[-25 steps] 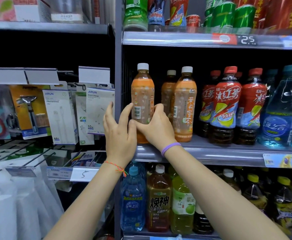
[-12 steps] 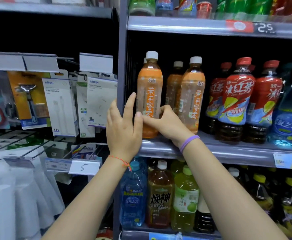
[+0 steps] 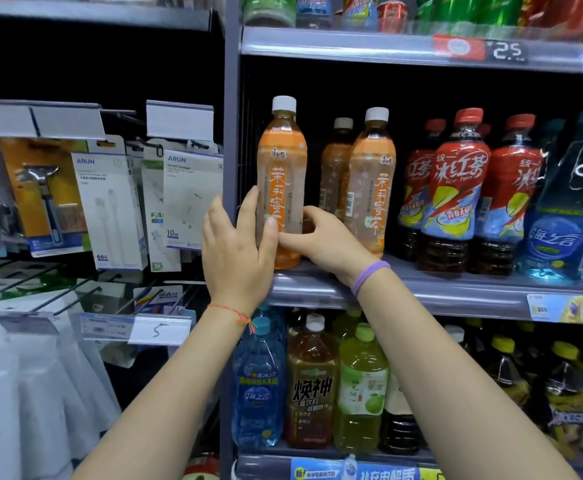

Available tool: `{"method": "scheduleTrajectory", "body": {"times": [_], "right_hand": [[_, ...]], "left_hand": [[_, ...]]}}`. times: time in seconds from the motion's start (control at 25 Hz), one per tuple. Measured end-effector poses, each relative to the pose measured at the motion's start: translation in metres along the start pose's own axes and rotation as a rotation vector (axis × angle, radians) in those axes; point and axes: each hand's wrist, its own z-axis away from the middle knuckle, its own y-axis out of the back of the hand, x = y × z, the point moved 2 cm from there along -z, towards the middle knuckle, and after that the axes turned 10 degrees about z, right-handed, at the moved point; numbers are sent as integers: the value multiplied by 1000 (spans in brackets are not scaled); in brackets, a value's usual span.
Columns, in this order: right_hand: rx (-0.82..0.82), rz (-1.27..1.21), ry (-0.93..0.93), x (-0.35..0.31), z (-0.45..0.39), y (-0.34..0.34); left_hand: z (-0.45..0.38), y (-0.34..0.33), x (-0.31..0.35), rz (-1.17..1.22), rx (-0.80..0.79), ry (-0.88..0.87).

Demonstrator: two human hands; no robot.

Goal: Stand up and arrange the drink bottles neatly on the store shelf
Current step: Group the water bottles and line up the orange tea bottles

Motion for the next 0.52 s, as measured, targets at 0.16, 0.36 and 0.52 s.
{"method": "scheduleTrajectory", "body": {"times": [0.16,0.36,0.52], "right_hand": [[506,203,221,-10,26,17],[915,260,-47,18,35,49],[476,185,-316,31,22,48]], "left_hand": [[1,-1,-1,-32,4,-27],[1,-1,-2,-56,11,-27],[2,-1,1,-46,-2,-12]]}}
